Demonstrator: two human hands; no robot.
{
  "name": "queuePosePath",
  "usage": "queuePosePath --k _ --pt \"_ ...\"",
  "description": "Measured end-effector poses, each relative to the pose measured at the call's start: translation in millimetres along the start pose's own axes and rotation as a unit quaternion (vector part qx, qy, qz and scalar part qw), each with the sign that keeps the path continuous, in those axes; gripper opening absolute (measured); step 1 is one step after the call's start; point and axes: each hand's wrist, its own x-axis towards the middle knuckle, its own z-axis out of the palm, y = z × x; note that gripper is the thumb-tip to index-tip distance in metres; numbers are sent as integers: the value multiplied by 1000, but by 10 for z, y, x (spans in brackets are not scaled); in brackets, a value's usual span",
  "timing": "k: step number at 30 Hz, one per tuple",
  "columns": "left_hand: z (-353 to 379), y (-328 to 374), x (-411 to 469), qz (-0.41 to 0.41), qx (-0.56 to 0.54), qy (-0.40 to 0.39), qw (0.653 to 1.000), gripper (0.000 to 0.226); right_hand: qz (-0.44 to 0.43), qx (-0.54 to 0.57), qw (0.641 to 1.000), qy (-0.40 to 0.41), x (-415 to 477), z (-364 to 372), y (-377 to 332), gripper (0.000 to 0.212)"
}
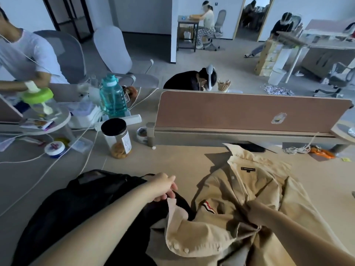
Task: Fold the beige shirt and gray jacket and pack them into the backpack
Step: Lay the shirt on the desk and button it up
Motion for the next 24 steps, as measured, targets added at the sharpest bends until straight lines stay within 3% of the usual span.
queuePosePath --k 1,2,4,8,15,20,24 --pt "114 -56 117 22 30 83 996 23 -2 -33 999 -8 -16 42 61 34" --pt "207 -106 233 43 87 117 988 16 -4 -43 999 -7 -24 87 102 34" --pt "387 -145 331 61 153 72 984 25 0 -17 1000 17 -57 155 144 32" --pt "814 -125 356 32 105 -129 985 76 13 47 993 104 -160 214 206 28" --pt "1475 -118 613 -6 140 -145 979 63 9 133 983 123 -219 182 394 12" --pt "1448 -60 710 67 64 -151 984 7 27 263 955 132 -171 91 518 18" --pt "1341 88 662 5 -146 -180 973 48 35 348 922 168 -169 -31 583 25"
